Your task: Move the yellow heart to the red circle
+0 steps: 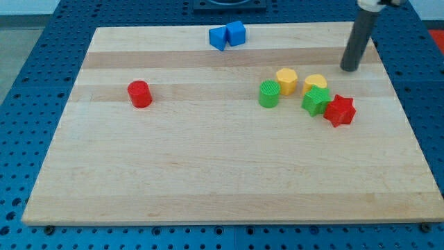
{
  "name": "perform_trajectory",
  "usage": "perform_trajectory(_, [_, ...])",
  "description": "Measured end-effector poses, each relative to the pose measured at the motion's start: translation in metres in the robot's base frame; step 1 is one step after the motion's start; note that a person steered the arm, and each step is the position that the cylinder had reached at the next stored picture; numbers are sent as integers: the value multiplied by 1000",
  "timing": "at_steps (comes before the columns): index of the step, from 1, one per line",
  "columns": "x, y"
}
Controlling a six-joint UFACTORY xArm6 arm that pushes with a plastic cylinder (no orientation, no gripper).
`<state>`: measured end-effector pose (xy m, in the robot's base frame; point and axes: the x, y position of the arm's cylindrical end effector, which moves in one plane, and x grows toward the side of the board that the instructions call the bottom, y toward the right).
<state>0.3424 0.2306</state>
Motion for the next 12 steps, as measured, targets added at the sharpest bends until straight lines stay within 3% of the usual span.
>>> perform_trajectory(5, [49,-55])
perform_trajectory(12, [49,-191])
